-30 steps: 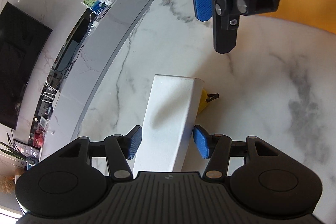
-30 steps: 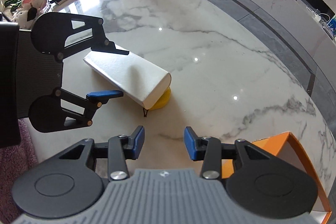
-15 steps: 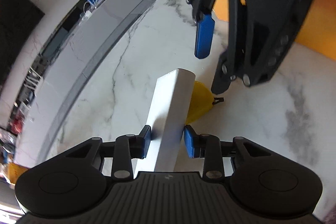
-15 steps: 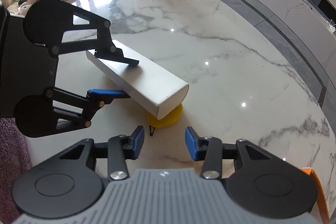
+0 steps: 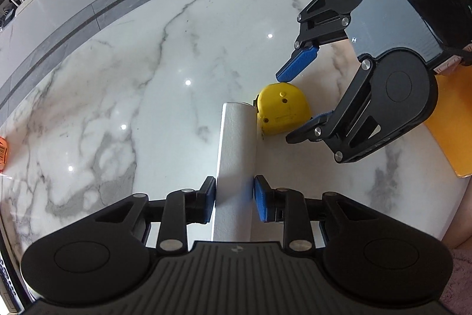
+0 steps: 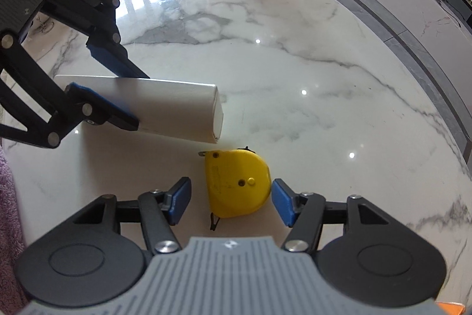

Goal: Organize objects
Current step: 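Grasp the white paper roll with the left tool while the right tool grasps the yellow tape measure, then carry the white roll into the box with the left tool while the right tool carries the tape measure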

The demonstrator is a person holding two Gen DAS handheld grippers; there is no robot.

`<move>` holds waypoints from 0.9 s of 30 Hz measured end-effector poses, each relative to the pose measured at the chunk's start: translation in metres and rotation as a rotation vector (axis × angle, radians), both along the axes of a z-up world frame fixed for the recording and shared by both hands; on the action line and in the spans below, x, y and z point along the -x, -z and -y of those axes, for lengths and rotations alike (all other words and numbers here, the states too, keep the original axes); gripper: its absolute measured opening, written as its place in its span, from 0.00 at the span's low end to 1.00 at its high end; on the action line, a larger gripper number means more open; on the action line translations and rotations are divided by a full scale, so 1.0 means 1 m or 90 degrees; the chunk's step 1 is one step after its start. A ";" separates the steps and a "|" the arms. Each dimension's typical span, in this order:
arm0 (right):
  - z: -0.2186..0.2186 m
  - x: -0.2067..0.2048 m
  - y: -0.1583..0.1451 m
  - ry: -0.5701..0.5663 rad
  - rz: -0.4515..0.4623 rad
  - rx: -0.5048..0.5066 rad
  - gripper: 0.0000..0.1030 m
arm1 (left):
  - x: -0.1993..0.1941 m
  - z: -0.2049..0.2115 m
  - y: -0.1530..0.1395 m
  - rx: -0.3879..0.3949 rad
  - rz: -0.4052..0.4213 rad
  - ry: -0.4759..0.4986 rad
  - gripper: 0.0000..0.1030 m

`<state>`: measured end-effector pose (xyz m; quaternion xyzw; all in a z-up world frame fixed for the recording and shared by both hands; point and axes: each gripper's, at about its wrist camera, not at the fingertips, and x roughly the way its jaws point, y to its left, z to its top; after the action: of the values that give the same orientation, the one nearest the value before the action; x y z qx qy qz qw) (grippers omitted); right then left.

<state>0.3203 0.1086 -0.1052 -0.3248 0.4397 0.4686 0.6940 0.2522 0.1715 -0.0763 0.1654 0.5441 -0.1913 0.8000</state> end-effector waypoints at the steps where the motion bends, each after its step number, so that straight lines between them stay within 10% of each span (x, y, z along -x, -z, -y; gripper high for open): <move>1: -0.001 -0.002 0.002 0.003 -0.004 0.001 0.61 | -0.001 -0.001 0.000 0.003 -0.002 -0.003 0.32; 13: 0.006 0.004 -0.002 0.040 -0.017 -0.006 0.51 | 0.007 0.008 0.001 -0.030 0.011 -0.016 0.31; 27: 0.126 0.051 -0.141 0.100 0.081 -0.089 0.51 | 0.055 0.088 -0.104 -0.028 0.152 0.104 0.31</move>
<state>0.2695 -0.0172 0.0361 -0.2692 0.3853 0.4207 0.7760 0.1967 0.0833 0.0279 0.2481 0.4342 -0.2225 0.8369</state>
